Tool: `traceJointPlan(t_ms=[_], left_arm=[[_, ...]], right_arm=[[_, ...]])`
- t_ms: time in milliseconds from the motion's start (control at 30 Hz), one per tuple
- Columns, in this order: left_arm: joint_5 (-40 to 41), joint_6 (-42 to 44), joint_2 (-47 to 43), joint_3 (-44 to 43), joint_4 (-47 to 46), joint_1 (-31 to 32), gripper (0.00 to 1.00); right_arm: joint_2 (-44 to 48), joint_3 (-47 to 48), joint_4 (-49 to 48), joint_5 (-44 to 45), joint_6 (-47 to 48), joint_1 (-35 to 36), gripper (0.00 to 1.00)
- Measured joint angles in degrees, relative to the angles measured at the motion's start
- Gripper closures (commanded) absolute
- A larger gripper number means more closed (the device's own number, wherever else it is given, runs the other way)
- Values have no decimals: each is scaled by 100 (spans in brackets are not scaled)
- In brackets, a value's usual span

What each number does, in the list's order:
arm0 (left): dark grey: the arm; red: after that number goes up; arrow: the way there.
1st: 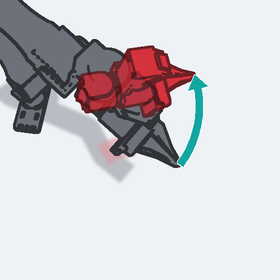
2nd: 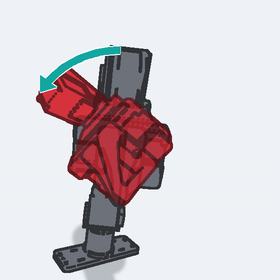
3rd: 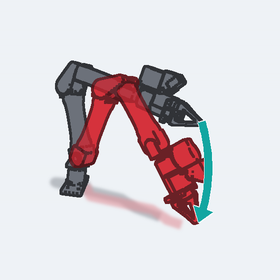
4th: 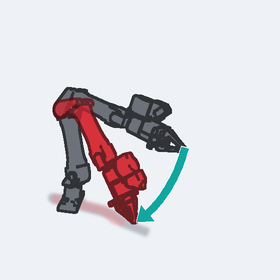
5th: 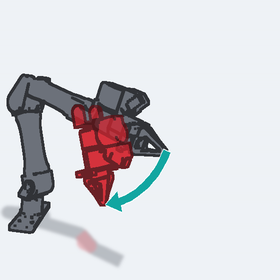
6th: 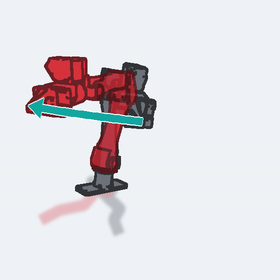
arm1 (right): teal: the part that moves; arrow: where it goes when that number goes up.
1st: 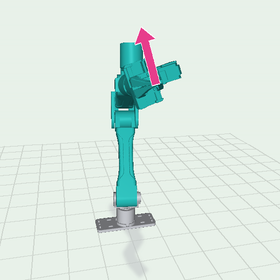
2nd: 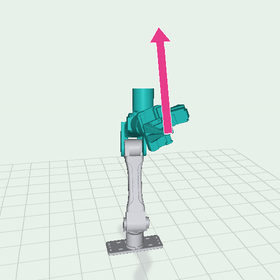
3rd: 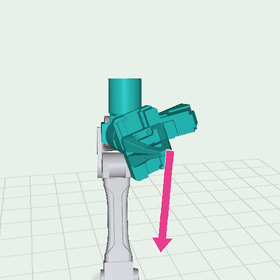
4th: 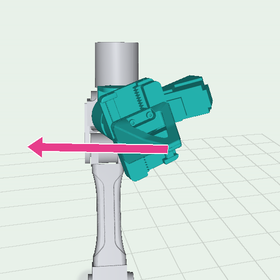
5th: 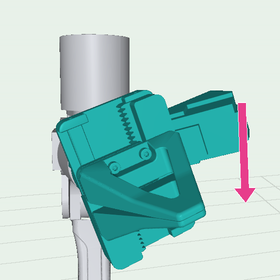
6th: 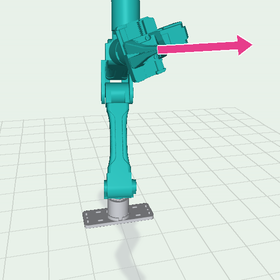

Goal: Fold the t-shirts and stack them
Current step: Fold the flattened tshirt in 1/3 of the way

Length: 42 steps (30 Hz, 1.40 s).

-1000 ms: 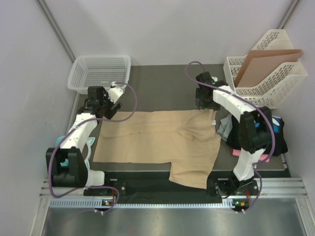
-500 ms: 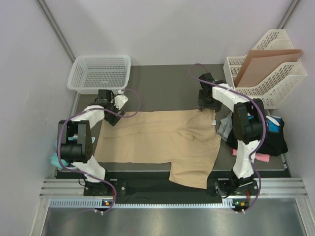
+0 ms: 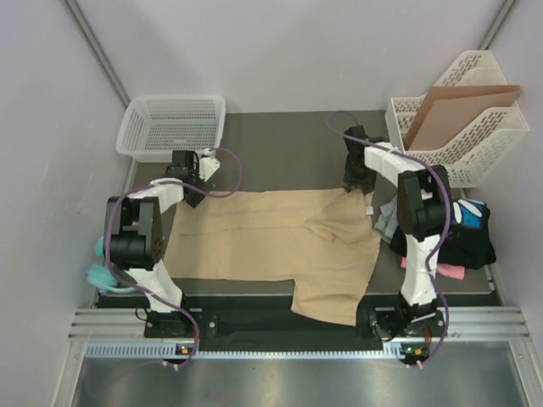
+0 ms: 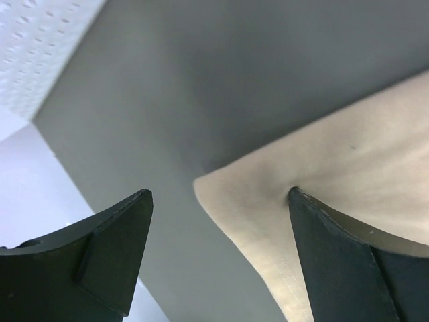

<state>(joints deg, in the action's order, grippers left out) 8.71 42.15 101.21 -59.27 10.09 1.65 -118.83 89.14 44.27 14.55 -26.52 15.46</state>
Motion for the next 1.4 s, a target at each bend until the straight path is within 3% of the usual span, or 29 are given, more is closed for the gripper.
traceJointPlan(t_ms=[133,367,600,800,967,1167,1400], left_arm=[[170,83,116,-9,-334,-7,14],[295,136,284,-81,-708,-7,14],[297,155,328,-81,-852,-9,15],[295,153,330,-92,-859,-11,15],[275,168,302,-92,-852,-24,15],[275,247,280,-289,-492,-70,15],[192,251,-149,-367,-96,-79,14]], right_arm=[[-299,479,179,-92,-66,-229,45],[-918,1506,695,-127,-92,-564,24],[-1095,1915,894,140,109,-579,17],[-791,1921,890,901,199,-535,12],[597,1263,835,1196,205,-197,11],[2706,-376,380,863,55,907,11],[3099,-2218,-199,595,-63,2483,17]])
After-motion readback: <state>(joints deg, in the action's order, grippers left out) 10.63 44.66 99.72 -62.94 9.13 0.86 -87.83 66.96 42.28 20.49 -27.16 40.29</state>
